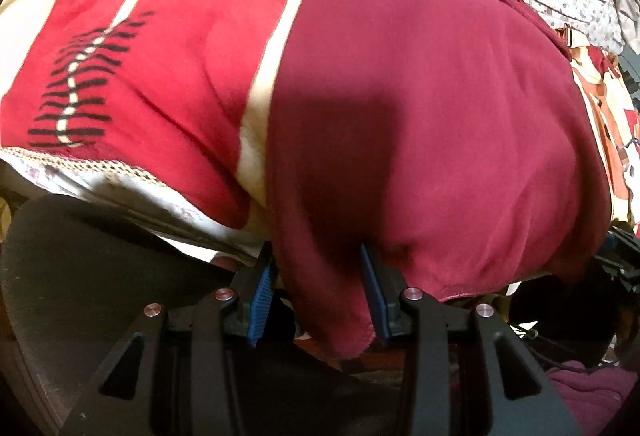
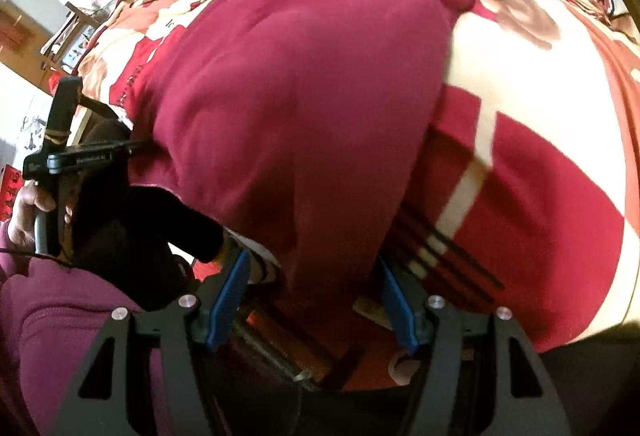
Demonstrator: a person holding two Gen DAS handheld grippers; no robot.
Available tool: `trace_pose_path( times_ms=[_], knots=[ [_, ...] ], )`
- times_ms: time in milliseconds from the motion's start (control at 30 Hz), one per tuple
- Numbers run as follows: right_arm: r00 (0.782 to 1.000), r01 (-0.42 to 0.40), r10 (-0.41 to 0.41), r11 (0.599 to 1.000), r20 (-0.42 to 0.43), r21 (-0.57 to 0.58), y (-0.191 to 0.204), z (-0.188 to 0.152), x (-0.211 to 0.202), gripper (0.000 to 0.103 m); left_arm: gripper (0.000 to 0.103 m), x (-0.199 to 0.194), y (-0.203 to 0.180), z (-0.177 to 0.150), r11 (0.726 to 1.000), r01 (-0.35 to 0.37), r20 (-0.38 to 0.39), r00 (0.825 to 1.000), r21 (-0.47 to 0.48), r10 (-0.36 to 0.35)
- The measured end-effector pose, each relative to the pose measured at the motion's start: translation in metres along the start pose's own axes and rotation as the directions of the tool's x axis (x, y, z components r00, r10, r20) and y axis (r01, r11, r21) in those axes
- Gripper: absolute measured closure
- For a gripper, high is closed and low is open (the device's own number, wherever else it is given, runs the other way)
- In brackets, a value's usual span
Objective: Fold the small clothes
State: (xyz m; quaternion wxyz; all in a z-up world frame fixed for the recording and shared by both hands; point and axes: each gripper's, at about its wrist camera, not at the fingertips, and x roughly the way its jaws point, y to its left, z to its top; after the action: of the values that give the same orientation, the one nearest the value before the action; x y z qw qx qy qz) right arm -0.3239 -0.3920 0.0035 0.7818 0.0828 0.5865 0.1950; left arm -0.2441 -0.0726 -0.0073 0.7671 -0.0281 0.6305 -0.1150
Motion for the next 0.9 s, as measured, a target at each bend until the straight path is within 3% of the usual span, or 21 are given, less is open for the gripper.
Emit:
trace_pose_path(
  times_ms=[100,167,233,333,533,700,900],
  knots=[
    [1.000,-0.011,0.011,1.000,0.006,0.023,-0.007,-0.001,0.009,0.044,0.084,0.003,-0.003,0.002,1.000,0.025,-0.009,1.000,0.008,-0.025],
    [1.000,0.015,-0.015,1.000,0.022,0.021,-0.009,-0.002,0.008,0.054,0.099,0.003,-0.002,0.002,0.999,0.035,-0.003,0.999,0.008,-0.035],
    [0.999,0.018,-0.018,1.000,0.035,0.014,-0.010,-0.003,0.005,0.077,0.103,0.003,-0.001,0.002,0.999,0.042,-0.004,0.999,-0.002,-0.042],
    [0.999,-0.022,0.021,1.000,0.035,0.017,-0.010,-0.005,0.002,0.093,0.103,-0.002,0.000,0.001,0.999,0.039,0.008,0.999,0.003,-0.039],
    [0.990,-0.112,0.111,0.994,0.082,0.004,0.000,0.007,-0.023,0.094,0.103,-0.040,0.000,0.007,0.997,0.075,0.087,0.993,0.021,-0.076],
    [0.952,-0.241,0.227,0.970,0.203,0.044,-0.010,0.030,-0.059,0.094,0.103,-0.079,0.006,0.028,0.996,0.087,0.229,0.970,0.010,-0.087],
    [0.910,-0.260,0.226,0.964,0.348,0.053,-0.025,0.064,-0.092,0.094,0.103,-0.096,0.011,0.070,0.995,0.103,0.332,0.938,0.008,-0.100]
  ],
)
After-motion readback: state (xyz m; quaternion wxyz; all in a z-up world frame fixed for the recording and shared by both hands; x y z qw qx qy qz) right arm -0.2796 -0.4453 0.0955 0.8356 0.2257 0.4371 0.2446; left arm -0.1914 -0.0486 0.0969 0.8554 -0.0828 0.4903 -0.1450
